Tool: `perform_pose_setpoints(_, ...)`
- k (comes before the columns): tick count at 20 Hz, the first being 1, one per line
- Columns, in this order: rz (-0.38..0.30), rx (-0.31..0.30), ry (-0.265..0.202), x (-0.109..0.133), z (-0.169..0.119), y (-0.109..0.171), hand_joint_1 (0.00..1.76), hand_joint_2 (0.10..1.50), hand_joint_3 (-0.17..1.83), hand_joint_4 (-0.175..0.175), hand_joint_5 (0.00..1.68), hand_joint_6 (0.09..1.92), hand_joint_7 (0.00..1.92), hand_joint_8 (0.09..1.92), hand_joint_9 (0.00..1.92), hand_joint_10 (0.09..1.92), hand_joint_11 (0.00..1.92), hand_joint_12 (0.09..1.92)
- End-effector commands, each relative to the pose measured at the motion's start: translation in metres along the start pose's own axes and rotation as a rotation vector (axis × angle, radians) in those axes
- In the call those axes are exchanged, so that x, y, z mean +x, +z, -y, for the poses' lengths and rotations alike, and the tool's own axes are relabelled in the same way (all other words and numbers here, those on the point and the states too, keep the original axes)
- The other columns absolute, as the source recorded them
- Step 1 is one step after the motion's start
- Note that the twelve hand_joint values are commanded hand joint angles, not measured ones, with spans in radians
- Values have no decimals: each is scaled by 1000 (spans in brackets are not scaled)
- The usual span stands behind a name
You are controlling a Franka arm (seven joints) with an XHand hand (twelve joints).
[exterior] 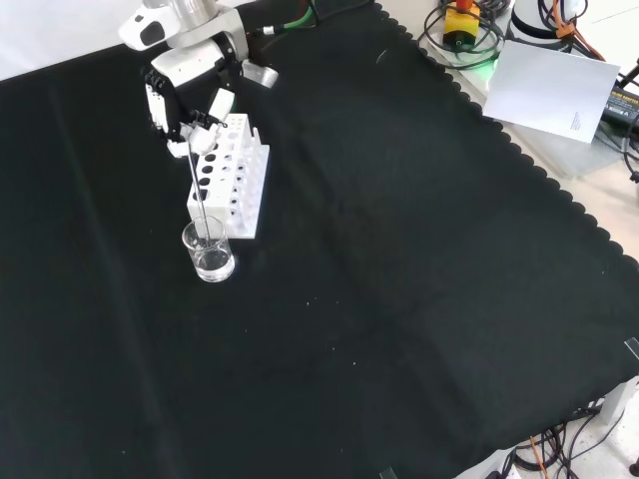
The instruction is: Stir in the beaker to the left of the white test tube rack with the glass rod.
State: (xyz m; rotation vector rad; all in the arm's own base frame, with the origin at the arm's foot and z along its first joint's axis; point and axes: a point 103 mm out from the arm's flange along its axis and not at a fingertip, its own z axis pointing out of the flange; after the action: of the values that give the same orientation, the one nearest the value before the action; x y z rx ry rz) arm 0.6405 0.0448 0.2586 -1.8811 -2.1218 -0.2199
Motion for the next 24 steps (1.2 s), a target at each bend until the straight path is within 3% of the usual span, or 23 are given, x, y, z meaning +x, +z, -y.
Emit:
perform_pose_setpoints(1,123,9,-134,48,4,19,1299,1043,1,-175,1282,125,1138,1060,1745,597,1258,760)
perform_pose_setpoints(6,118,20,-190,70,-12,30,1299,1043,1,-175,1281,126,1138,1061,1745,598,1259,760)
perform_pose_setpoints(10,122,13,-202,73,-22,29,1298,1043,1,-175,1281,127,1137,1063,1744,599,1259,760)
perform_pose_setpoints(16,145,2,-168,51,-31,17,1298,1044,1,-175,1280,129,1136,1065,1744,600,1259,760)
perform_pose_setpoints(24,145,-31,-94,13,-17,-5,1298,1044,1,-175,1279,131,1135,1066,1743,602,1259,761)
